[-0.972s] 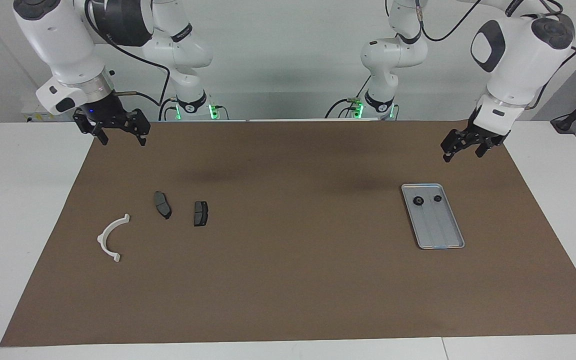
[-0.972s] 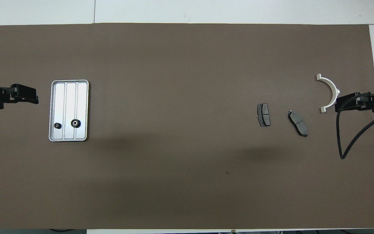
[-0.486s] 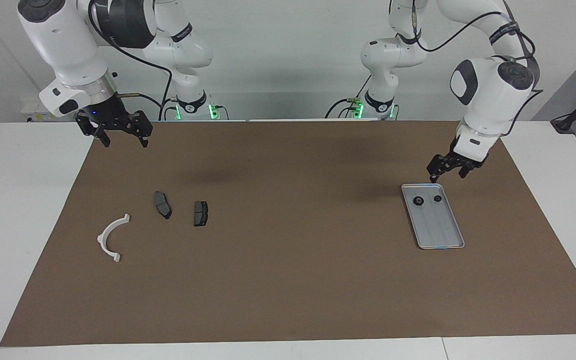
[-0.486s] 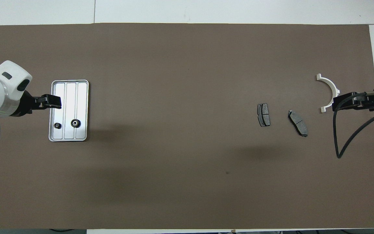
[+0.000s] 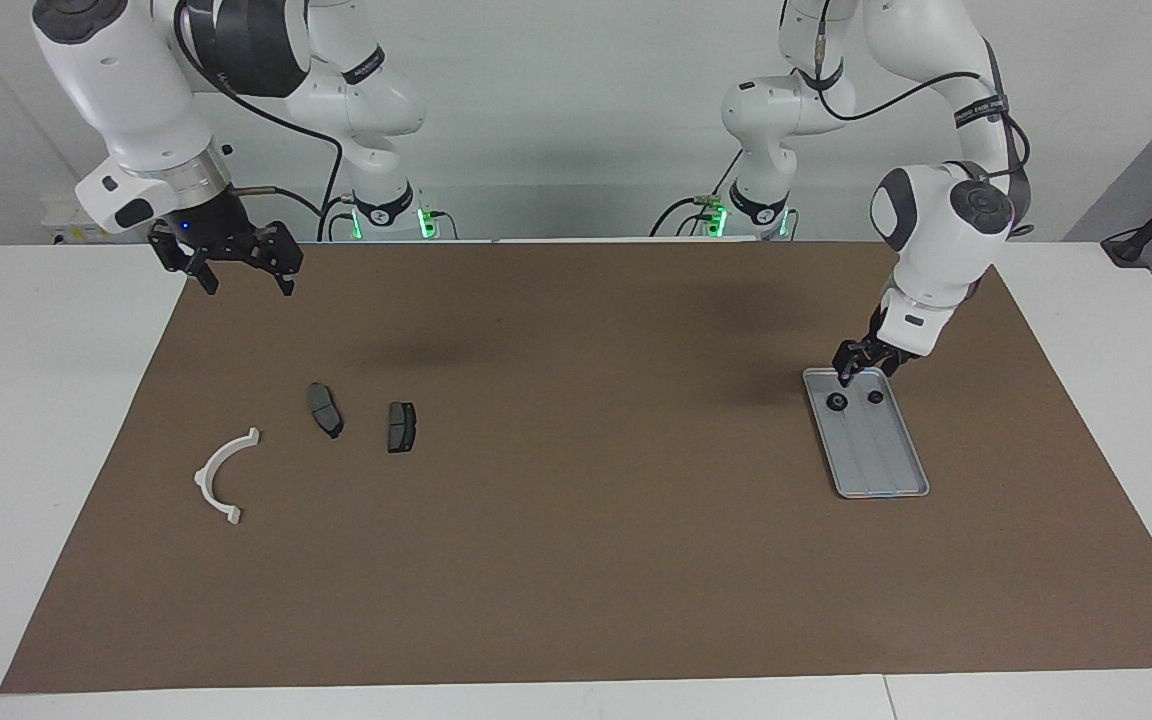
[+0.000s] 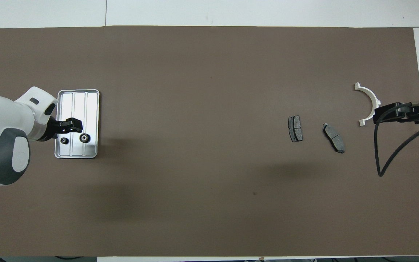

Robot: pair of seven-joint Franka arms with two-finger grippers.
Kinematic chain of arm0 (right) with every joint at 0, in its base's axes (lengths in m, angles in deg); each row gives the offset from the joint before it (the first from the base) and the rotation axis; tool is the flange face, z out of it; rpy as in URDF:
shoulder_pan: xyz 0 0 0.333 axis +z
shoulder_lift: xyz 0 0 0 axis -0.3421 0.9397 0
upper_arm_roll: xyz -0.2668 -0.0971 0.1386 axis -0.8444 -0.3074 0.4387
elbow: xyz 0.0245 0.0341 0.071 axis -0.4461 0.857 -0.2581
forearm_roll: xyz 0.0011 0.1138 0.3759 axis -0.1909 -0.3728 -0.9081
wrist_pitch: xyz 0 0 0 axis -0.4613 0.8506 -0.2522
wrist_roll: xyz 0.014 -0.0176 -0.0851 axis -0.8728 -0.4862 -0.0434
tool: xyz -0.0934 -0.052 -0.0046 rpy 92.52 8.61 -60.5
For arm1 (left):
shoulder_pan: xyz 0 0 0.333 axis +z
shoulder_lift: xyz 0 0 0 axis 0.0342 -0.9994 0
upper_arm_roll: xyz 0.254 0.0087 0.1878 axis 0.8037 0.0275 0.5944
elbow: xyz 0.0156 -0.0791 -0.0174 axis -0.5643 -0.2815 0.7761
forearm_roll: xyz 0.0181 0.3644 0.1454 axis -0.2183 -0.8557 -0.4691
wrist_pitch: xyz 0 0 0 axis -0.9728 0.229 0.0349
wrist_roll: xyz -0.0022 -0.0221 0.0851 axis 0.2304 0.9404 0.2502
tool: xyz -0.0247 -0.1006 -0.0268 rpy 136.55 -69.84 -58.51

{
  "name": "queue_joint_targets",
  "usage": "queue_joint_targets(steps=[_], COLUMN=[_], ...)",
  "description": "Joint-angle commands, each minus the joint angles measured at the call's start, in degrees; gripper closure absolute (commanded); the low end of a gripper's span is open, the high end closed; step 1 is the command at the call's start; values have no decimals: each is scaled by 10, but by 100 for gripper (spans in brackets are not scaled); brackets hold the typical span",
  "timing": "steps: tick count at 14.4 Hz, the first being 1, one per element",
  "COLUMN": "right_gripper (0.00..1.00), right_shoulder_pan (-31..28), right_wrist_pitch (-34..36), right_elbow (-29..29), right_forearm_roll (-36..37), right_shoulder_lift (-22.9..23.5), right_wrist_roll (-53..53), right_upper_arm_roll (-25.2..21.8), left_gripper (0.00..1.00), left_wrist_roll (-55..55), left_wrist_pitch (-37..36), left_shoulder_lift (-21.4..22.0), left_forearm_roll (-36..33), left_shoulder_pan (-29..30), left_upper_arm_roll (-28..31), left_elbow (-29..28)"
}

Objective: Place bearing gear from tray to pile
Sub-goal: 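Lower the left gripper onto a black bearing gear and grasp it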

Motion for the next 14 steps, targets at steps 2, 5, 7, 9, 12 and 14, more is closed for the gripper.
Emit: queue_joint_targets(steps=[2,5,7,9,12,14], right_gripper=[0,0,0,0,0,0], right_shoulder_pan=[-11,-11,-10,-10,-10,-10], right_wrist_pitch=[-17,-17,-18,-17,-12,-5], right_elbow=[15,16,16,20,19,20], right_forearm_roll=[-8,-8,-8,-8,-8,-8], right_shoulder_lift=[-11,-11,-12,-13,-13,-14], right_wrist_roll=[-8,-8,-6,-6,-4,-8], right_upper_arm_roll=[3,2,2,2,2,2], left_gripper=[20,20,20,20,20,22], left_wrist_roll=[16,16,16,13,14,9], left_wrist_pitch=[29,58,71,82,85,84], left_shoulder_lift=[-4,-33,-48,-59,-64,-64], left_forearm_roll=[0,0,0,0,0,0], left_shoulder_pan=[-5,-5,-5,-16,-16,-12], left_upper_arm_roll=[2,2,1,2,2,2], left_elbow=[-28,-30,-30,-31,-31,-31])
